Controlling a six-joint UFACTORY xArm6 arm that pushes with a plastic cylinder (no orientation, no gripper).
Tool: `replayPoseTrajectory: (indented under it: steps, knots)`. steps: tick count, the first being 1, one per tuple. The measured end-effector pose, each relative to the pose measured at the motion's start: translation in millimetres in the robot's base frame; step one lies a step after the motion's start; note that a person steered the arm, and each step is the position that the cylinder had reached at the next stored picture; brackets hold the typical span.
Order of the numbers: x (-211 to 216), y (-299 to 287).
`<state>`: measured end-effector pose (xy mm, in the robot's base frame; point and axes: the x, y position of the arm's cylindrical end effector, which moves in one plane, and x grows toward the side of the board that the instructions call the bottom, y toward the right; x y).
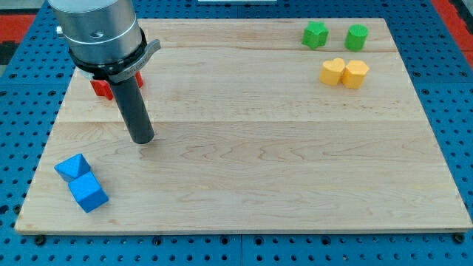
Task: Nudge the blue cube and the blue triangle a bit up
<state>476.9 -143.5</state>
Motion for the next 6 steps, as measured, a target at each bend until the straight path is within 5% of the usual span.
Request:
replayPoseTrajectory:
  steps: [2, 3, 5, 6]
  knots:
    - [-1, 8]
    - [-1, 61]
    - [134, 63]
    - [142, 11]
